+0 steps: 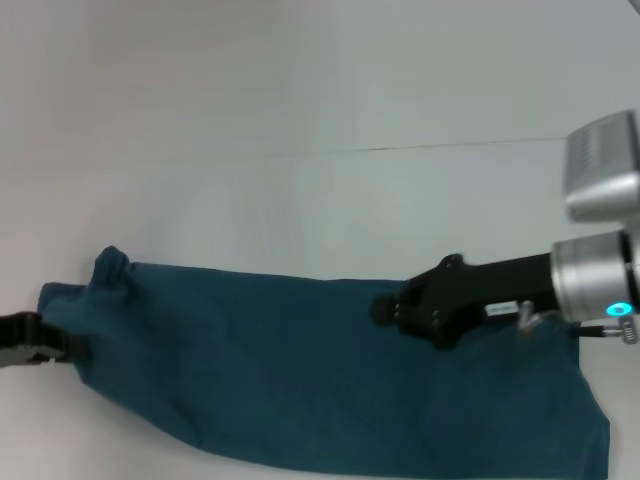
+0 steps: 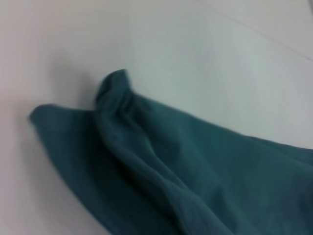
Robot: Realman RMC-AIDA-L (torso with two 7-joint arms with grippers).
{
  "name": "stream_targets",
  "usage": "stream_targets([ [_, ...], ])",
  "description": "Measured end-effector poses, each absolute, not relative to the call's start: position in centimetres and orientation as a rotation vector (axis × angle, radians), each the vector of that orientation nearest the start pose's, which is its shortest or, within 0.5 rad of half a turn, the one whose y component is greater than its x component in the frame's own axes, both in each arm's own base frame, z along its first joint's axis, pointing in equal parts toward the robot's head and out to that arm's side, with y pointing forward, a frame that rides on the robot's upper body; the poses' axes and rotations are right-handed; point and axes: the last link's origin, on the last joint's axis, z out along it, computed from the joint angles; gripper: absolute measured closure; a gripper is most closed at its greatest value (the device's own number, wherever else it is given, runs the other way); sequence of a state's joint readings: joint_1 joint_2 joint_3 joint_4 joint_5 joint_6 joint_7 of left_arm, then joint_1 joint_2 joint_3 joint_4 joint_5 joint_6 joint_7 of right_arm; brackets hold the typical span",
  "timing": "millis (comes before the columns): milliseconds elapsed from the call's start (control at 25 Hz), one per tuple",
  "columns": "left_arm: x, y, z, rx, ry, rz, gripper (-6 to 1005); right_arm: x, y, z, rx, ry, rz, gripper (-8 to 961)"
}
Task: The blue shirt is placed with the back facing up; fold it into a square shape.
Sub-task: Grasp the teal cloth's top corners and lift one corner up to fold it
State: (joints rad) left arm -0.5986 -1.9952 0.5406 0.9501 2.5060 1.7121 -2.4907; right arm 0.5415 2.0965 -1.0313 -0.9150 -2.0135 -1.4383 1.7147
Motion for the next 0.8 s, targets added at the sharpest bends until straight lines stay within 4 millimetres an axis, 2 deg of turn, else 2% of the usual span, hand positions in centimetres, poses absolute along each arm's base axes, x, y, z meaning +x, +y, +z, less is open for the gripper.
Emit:
stream_targets([
  [40, -28.7, 34.1, 8.1, -2.242, -1.842, -0.231, 942, 21.5, 35.2, -1.9, -2.864, 0.61, 0.39, 815],
  [200, -27.7, 34.4, 8.7, -2.301, -1.784, -0.286, 942, 20.7, 35.4, -2.5, -2.911, 0.527, 0.349, 862],
  [360, -26.5, 34.6, 9.1, -2.383, -1.706, -0.319, 942, 19.7, 36.3, -2.5, -2.928, 0.545, 0.269, 908],
  [400, -26.3, 34.6, 9.2, -2.399, -1.692, -0.325, 942, 19.2, 36.8, -3.0, -2.945, 0.556, 0.197, 920],
  [520, -25.4, 34.6, 9.3, -2.472, -1.633, -0.349, 942, 18.7, 36.8, -3.9, -2.975, 0.566, 0.145, 955],
  [800, -23.5, 34.8, 10.2, -2.604, -1.503, -0.348, 942, 16.8, 36.9, -6.1, -3.051, 0.538, 0.026, 955],
])
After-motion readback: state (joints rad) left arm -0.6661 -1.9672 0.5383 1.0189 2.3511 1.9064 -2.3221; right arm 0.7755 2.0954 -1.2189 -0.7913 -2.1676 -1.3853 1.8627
